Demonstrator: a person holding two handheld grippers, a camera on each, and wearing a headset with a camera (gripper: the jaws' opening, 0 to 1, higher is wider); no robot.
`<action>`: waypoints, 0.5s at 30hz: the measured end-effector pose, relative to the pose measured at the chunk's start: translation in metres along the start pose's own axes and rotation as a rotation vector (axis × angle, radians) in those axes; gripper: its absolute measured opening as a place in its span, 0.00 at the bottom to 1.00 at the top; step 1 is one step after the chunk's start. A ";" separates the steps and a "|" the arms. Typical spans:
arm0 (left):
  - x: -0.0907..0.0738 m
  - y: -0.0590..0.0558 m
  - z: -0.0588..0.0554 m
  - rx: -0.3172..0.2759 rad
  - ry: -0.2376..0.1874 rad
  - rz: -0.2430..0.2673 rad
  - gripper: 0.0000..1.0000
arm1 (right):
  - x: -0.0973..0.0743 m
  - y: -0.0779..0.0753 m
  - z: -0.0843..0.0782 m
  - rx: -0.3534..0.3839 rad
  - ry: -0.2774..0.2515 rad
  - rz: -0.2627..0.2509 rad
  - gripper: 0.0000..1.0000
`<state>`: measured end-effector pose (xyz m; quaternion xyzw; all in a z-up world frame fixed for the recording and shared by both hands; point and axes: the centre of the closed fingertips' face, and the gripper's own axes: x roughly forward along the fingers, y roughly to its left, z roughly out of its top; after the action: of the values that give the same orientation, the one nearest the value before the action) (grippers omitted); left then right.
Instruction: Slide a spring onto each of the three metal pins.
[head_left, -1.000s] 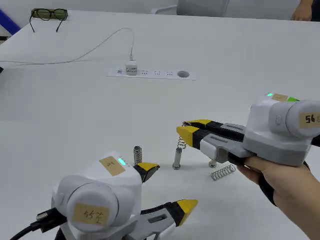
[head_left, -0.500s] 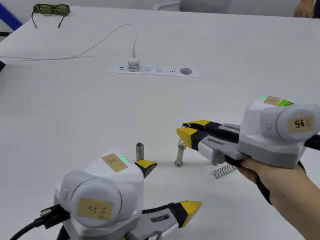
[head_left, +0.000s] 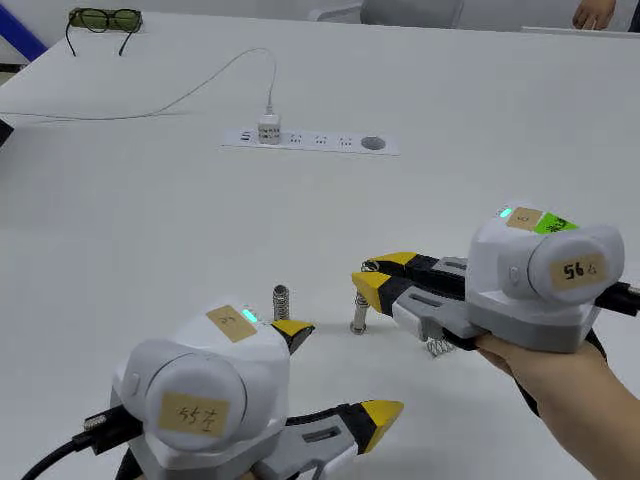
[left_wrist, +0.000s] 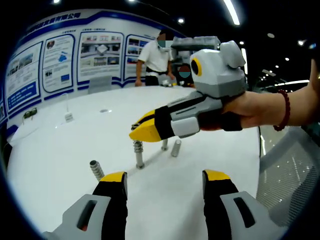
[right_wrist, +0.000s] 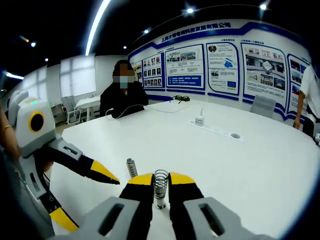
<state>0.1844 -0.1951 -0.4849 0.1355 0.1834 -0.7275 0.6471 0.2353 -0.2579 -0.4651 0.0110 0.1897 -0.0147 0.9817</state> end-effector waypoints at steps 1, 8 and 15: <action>0.000 0.000 0.000 0.000 0.000 0.000 0.62 | 0.000 0.000 -0.001 -0.005 0.006 -0.001 0.12; 0.000 0.000 -0.002 0.004 0.010 0.002 0.62 | 0.002 0.002 -0.012 -0.003 0.037 0.004 0.12; 0.000 0.000 -0.003 0.006 0.011 0.002 0.61 | 0.006 0.003 -0.020 0.008 0.061 0.007 0.12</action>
<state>0.1846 -0.1936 -0.4870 0.1415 0.1848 -0.7267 0.6463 0.2333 -0.2549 -0.4854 0.0162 0.2196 -0.0116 0.9754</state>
